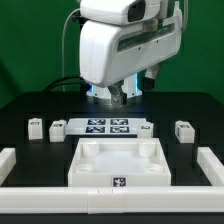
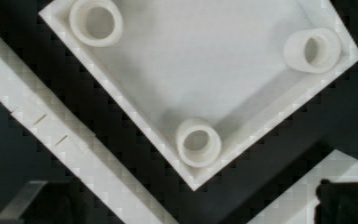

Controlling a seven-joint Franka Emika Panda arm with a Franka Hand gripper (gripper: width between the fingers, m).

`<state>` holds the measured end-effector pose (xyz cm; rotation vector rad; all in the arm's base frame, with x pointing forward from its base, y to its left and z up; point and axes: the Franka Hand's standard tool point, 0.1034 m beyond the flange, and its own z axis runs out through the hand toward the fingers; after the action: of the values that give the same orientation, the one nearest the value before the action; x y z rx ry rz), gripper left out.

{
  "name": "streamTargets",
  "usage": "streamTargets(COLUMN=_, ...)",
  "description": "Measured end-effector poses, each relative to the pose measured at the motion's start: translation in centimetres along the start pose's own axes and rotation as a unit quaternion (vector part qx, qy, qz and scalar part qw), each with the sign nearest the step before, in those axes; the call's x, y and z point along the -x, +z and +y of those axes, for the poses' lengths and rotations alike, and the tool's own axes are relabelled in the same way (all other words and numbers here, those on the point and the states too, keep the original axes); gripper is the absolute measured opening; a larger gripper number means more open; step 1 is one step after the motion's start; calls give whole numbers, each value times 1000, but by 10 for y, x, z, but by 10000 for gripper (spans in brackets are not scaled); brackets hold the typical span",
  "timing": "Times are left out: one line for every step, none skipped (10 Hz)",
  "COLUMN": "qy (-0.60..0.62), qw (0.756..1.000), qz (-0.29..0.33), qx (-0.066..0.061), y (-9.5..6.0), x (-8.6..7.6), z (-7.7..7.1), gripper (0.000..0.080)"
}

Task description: Assemble one leg

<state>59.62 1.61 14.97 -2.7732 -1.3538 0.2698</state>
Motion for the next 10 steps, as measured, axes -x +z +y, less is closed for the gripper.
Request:
streamTargets(qy=0, qw=1000, qz=-9, qx=-9, y=0, x=1, z=-1, gripper=650)
streamTargets(qy=0, qw=1000, qz=-9, qx=-9, y=0, x=1, z=-1, gripper=650)
streamTargets(qy=0, qw=1000, qz=-8, qx=-9, y=0, x=1, z=-1, gripper=650)
streamTargets(qy=0, qw=1000, qz=-8, qx=-9, y=0, x=1, z=-1, gripper=650)
streamTargets(qy=0, qw=1000, qz=-8, qx=-9, y=0, x=1, z=-1, gripper=650)
streamTargets(qy=0, qw=1000, qz=-8, qx=-9, y=0, x=1, z=-1, gripper=650)
streamTargets(qy=0, qw=1000, qz=-8, qx=-9, y=0, x=1, z=-1, gripper=650)
streamTargets(qy=0, qw=1000, qz=-8, qx=-9, y=0, x=1, z=-1, gripper=650)
streamTargets(qy=0, qw=1000, qz=-8, qx=-9, y=0, x=1, z=-1, gripper=650)
streamTargets(qy=0, qw=1000, qz=-8, qx=-9, y=0, x=1, z=-1, gripper=650)
